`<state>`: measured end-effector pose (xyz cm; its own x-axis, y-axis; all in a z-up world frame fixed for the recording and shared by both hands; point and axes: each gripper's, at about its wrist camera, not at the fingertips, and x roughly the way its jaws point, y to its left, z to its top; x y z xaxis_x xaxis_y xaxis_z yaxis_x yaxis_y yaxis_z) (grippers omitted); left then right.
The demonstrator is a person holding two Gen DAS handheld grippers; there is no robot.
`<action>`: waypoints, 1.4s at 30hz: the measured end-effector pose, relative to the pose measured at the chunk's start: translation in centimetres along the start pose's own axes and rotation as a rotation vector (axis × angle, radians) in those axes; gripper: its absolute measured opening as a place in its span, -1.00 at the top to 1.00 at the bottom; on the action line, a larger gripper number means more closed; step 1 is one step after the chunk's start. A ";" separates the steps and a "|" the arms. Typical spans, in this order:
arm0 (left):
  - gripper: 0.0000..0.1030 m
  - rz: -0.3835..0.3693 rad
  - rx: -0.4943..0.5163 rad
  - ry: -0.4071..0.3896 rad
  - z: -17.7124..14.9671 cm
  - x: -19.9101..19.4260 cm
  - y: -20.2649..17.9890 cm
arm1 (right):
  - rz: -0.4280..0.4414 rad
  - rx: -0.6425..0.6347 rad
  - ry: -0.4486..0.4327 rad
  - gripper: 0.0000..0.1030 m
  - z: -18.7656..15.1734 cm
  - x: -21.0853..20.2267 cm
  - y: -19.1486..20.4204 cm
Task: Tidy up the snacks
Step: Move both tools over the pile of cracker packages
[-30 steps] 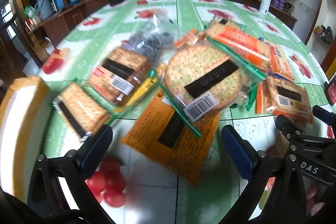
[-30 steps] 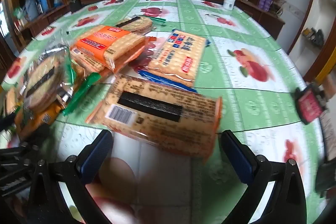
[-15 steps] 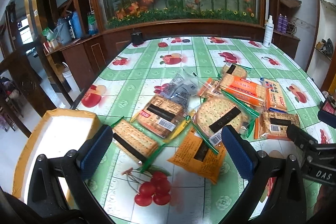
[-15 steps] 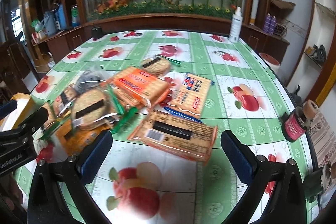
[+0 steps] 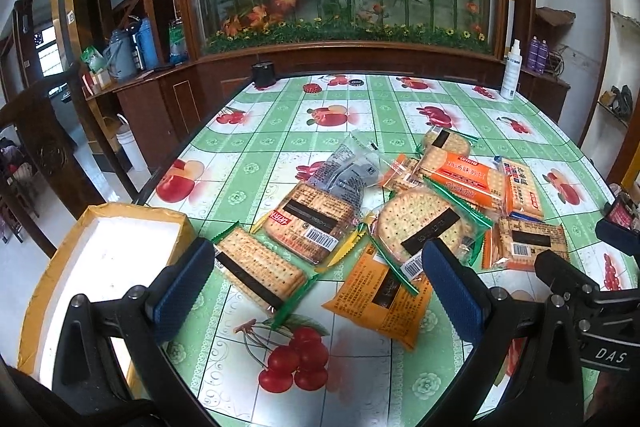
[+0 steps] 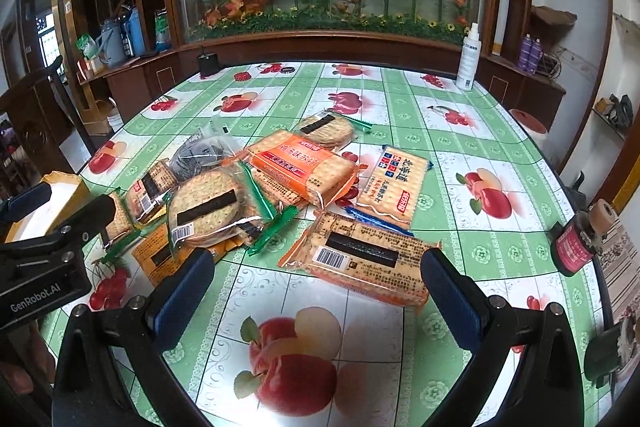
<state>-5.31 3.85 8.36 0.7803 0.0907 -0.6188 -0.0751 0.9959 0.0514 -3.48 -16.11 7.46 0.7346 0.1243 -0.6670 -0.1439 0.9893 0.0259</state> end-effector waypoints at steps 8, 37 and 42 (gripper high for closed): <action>-1.00 0.020 0.004 0.013 -0.3 0.5 -0.1 | 0.012 0.007 0.002 -0.99 -0.1 0.1 -0.1; -1.00 0.015 0.003 0.055 -0.8 2.0 -0.6 | 0.023 0.010 0.035 -0.99 -0.7 1.1 -0.6; -1.00 0.015 0.003 0.056 -0.8 2.1 -0.6 | 0.027 0.014 0.040 -0.99 -0.8 1.4 -0.6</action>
<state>-4.17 3.40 6.41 0.7433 0.1052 -0.6606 -0.0846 0.9944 0.0631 -2.90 -16.56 5.98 0.7031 0.1479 -0.6955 -0.1539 0.9866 0.0542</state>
